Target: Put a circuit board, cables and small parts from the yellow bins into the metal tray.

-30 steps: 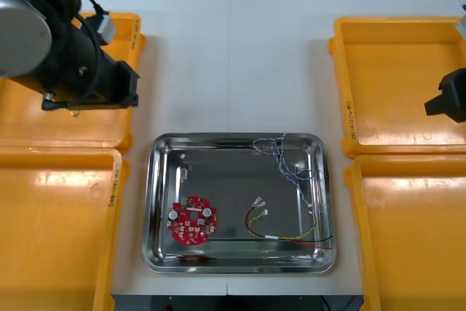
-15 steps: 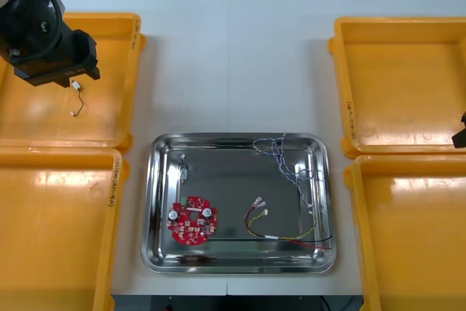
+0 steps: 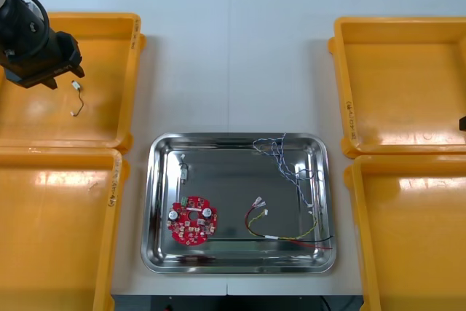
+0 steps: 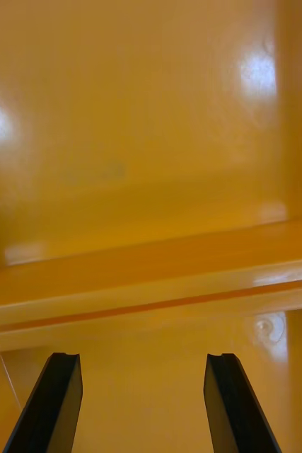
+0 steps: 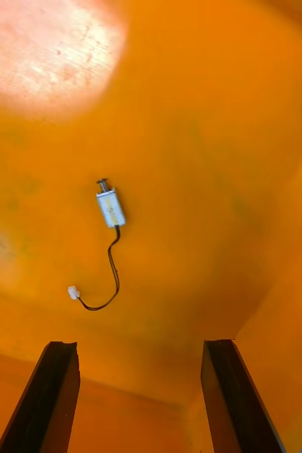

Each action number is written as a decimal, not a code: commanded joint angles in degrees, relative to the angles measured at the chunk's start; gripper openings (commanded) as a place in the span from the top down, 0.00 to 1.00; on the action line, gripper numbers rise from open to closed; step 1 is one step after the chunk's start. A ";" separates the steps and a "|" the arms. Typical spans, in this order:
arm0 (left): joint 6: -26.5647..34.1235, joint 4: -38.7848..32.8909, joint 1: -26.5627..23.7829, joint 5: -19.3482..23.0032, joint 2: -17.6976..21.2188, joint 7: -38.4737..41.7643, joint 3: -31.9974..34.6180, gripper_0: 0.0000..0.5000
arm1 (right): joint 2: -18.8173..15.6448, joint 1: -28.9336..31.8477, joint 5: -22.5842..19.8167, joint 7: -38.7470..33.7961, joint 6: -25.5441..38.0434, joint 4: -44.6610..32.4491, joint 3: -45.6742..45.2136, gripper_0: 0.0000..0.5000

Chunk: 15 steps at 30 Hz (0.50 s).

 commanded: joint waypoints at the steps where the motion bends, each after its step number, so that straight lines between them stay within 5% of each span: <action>1: -2.06 2.92 -2.89 -1.55 -0.09 -1.79 1.92 0.00 | -3.07 0.44 -0.60 0.35 -2.12 0.44 -2.43 0.00; 15: -7.07 8.28 -2.89 -6.56 -5.10 0.58 5.35 0.00 | -3.07 2.55 -1.48 2.46 -4.75 0.70 -2.43 0.00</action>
